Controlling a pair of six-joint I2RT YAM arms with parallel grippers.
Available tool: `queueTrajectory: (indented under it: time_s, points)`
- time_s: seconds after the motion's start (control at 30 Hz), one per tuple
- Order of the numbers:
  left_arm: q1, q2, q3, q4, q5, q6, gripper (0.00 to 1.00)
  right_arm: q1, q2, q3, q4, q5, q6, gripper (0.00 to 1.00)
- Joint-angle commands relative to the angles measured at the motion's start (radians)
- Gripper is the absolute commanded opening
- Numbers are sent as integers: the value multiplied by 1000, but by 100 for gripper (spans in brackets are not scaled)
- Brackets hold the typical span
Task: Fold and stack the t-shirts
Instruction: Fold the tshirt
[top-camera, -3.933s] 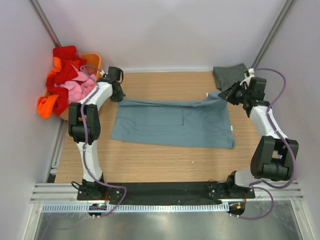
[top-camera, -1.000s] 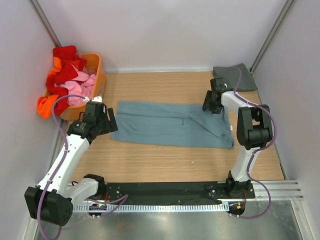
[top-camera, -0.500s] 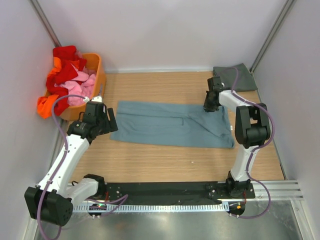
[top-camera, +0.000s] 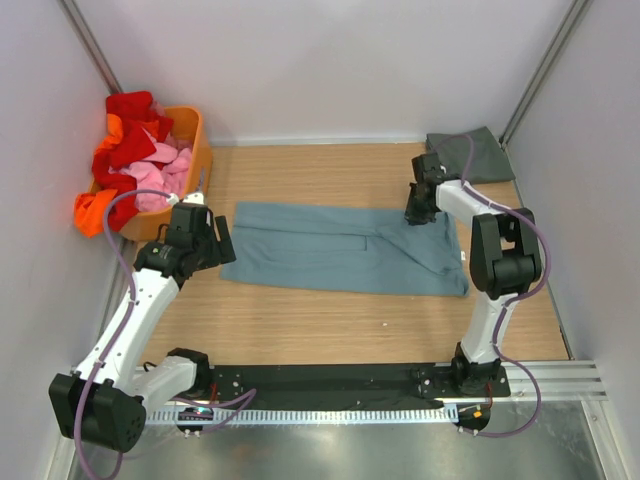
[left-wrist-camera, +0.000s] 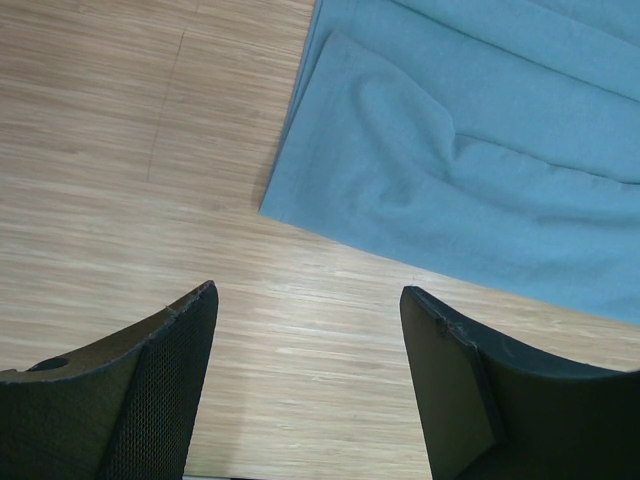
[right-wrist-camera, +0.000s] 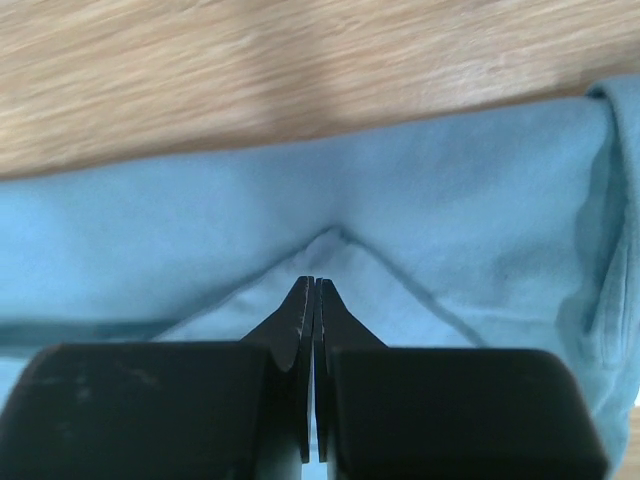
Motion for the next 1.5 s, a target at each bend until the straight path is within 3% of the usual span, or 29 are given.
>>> queueTrajectory:
  time_s: [0.0, 0.3, 0.33, 0.4, 0.43, 0.63, 0.8, 1.47]
  points:
    - [-4, -18, 22, 22, 8, 17, 75, 32, -141, 31, -34, 14, -2, 1]
    - [-4, -25, 21, 24, 8, 19, 75, 92, -308, -107, -35, 33, 38, 2]
    - [-4, -25, 22, 22, 10, 19, 75, 92, -302, -97, -44, 52, 35, 21]
    - [-4, -27, 21, 22, 10, 19, 75, 92, -261, -43, -79, 77, 24, 49]
    - [-4, -30, 21, 22, 10, 19, 75, 92, -244, -23, -86, 115, 18, 50]
    - [-5, -32, 19, 21, 11, 19, 75, 46, -81, 135, -118, 132, -11, 38]
    - [-5, -27, 19, 24, 14, 19, 75, 12, 43, 215, -132, 117, -15, 37]
    - [-7, -22, 21, 24, 16, 20, 75, -2, 97, 123, -61, 71, -11, 40]
